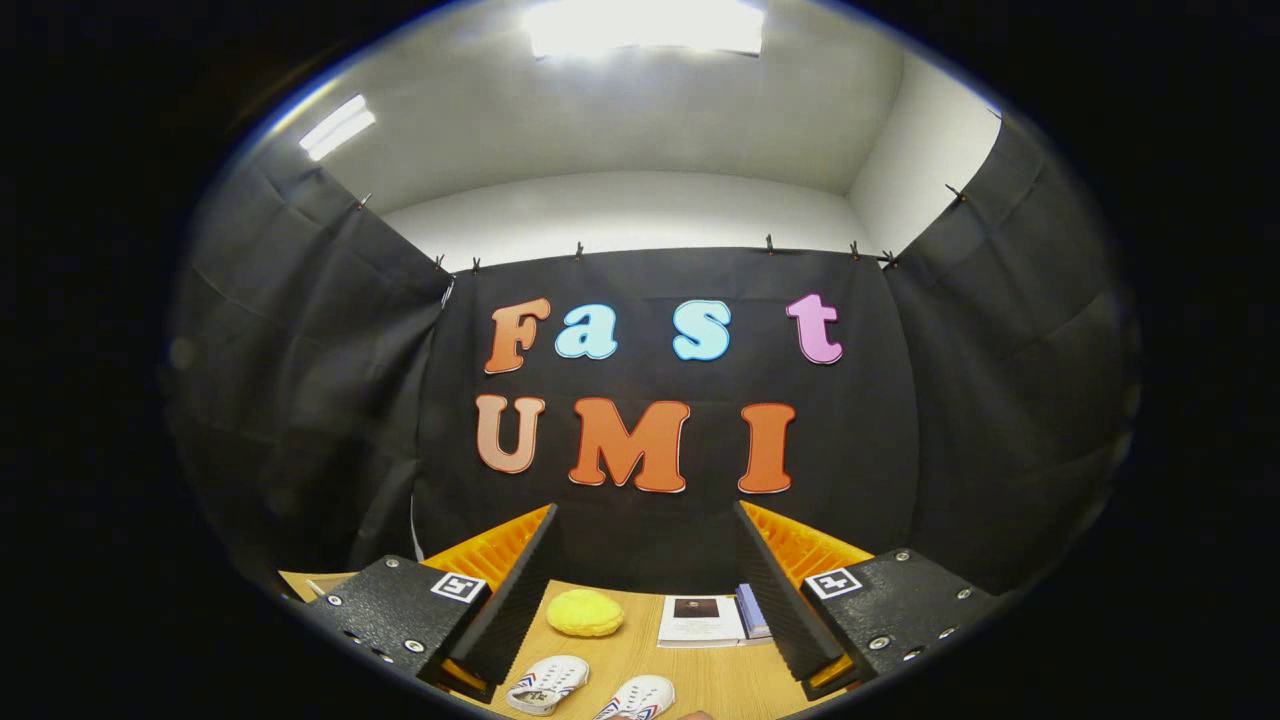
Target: Open the storage box then place both shoes into the box .Put the left shoe in first, then the right shoe, with the right side of both shoes facing outward in a uniform manner.
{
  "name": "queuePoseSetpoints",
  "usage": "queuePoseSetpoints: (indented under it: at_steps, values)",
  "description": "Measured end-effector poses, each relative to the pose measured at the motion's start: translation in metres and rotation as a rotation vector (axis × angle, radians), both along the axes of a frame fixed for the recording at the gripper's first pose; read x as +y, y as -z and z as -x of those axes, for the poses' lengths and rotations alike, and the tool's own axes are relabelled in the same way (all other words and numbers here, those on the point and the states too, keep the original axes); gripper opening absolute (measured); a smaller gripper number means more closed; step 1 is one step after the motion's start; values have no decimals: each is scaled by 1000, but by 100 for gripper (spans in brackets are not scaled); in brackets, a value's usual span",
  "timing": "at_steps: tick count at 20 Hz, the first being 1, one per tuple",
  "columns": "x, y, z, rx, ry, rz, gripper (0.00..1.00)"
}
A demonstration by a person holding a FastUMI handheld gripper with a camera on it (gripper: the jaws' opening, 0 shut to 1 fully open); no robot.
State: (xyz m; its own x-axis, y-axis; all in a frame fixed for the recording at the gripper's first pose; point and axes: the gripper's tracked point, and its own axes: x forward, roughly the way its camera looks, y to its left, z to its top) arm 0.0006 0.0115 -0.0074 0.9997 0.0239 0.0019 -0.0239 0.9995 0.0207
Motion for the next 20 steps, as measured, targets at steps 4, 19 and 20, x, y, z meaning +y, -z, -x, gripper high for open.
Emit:
queuePoseSetpoints:
  at_steps: [4, 19, 20]
  values:
    - [12, 4, -4, 15, -29, -26, 100]
    - [144, 122, -19, 374, -329, -129, 100]
    - [157, 133, -21, 405, -359, -145, 100]
